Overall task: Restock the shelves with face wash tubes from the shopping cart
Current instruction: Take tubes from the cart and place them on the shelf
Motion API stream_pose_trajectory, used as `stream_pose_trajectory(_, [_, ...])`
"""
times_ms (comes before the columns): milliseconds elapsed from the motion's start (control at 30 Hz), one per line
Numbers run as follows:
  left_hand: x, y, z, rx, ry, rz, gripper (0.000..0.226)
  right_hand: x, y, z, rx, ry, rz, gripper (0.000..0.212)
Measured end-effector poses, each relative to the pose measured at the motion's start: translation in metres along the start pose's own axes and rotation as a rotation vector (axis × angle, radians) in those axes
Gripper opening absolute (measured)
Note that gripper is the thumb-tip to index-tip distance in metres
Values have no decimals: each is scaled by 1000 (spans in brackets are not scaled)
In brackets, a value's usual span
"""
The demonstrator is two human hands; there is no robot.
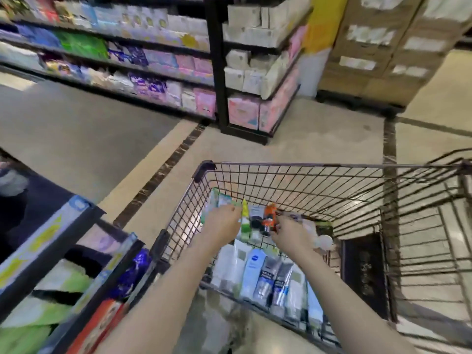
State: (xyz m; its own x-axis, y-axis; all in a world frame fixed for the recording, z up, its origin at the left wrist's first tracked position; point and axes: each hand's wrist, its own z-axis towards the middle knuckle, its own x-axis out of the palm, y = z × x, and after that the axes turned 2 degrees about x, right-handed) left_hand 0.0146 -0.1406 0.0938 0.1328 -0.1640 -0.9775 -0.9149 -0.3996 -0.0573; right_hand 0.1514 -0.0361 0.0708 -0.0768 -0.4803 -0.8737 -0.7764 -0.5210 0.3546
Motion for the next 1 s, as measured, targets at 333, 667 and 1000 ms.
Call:
stream_pose_trajectory(333, [139, 39, 51, -95, 387, -201, 42, 122, -26, 60, 500, 309, 459, 43])
stream_pose_trajectory(667, [237, 50, 53, -442, 658, -620, 47, 201, -43, 74, 695, 584, 521, 39])
stream_pose_trajectory(1000, [270, 37, 66, -549, 742, -673, 61, 236, -39, 85, 795, 403, 570, 35])
